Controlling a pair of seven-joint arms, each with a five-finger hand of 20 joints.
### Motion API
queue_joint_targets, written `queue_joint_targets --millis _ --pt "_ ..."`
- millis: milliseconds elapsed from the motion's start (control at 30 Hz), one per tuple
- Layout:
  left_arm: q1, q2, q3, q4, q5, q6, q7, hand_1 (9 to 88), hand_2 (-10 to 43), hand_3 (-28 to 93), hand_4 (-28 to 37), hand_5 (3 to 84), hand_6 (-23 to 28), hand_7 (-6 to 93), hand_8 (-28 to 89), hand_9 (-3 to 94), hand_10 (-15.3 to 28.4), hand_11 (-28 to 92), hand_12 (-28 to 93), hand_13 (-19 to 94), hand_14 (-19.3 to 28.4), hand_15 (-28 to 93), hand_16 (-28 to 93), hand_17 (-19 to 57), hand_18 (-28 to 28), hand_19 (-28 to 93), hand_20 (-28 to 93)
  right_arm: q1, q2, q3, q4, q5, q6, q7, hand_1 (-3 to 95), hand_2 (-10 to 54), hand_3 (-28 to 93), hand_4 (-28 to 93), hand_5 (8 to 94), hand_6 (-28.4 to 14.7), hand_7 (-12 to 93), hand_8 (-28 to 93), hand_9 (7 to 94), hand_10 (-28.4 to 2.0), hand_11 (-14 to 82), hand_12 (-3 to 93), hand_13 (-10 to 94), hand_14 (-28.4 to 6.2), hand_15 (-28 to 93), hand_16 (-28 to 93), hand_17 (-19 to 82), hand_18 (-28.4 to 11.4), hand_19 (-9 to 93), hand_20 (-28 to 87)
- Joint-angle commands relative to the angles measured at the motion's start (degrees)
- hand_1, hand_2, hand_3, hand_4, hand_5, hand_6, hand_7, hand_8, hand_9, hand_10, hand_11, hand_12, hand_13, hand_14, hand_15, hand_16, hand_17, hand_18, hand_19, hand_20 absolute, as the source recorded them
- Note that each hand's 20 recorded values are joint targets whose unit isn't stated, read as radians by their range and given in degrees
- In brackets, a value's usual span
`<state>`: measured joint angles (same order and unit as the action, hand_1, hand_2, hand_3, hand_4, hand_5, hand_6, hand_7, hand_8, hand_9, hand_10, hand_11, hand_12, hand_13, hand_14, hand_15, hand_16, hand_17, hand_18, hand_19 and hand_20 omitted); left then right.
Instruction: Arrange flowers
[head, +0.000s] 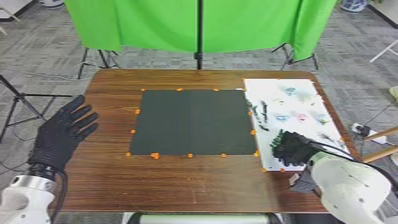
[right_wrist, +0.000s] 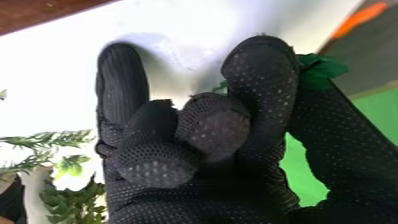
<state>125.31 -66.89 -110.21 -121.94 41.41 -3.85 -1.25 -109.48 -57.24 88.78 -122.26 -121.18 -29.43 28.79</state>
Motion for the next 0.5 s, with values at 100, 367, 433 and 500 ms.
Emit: queue_joint_targets --millis 100,367,433,500 --pt "2.2 2.27 -3.36 -1.81 -1.22 -0.62 0.4 25.6 -3.1 71 -28.3 25.9 2.5 24.3 -14 20.3 10.6 29 11 15 12.4 43 -5 -11.0 18.9 45 6 0.5 -0.9 0.8 -4.6 1.1 9.9 -4.0 30.2 -2.0 93 -11 93.7 -0.2 63 -10 93.7 -10.6 62.5 25.1 86 -11.2 79 30 37 -17.3 85 15" --pt "4.9 3.1 -5.68 -2.78 -1.61 -0.92 -0.46 25.6 -3.4 71 -28.3 26.7 2.7 24.3 -14 20.9 10.6 30 11 15 12.6 43 -5 -10.9 19.0 45 6 10.3 -1.6 -5.2 -2.1 -0.1 14.6 -7.1 30.0 -3.2 93 -8 93.7 -0.6 64 -9 93.7 -10.6 64.0 24.8 87 -10.5 79 31 39 -17.2 85 16" --pt "6.3 3.61 -6.78 -3.25 -1.69 -0.65 -0.4 25.5 -3.4 71 -28.3 26.7 2.7 24.3 -14 20.9 10.7 30 11 15 12.6 43 -5 -10.9 19.0 45 6 12.7 -1.8 -6.9 -1.9 0.0 14.2 -8.2 30.2 -3.4 93 -8 93.7 -0.6 64 -9 93.7 -10.5 64.0 24.4 88 -9.8 78 31 39 -16.9 85 16" --pt "7.1 3.78 -7.66 -3.62 -0.74 -0.33 -0.56 25.5 -3.4 71 -28.3 26.8 2.7 24.3 -14 20.9 10.7 30 11 15 12.7 43 -5 -10.9 19.0 45 6 14.2 -2.2 -7.9 -1.9 -1.1 13.0 -10.0 30.4 -3.5 93 -9 93.7 -0.4 64 -9 93.7 -10.0 63.9 22.8 90 -8.8 75 30 40 -16.2 84 16"
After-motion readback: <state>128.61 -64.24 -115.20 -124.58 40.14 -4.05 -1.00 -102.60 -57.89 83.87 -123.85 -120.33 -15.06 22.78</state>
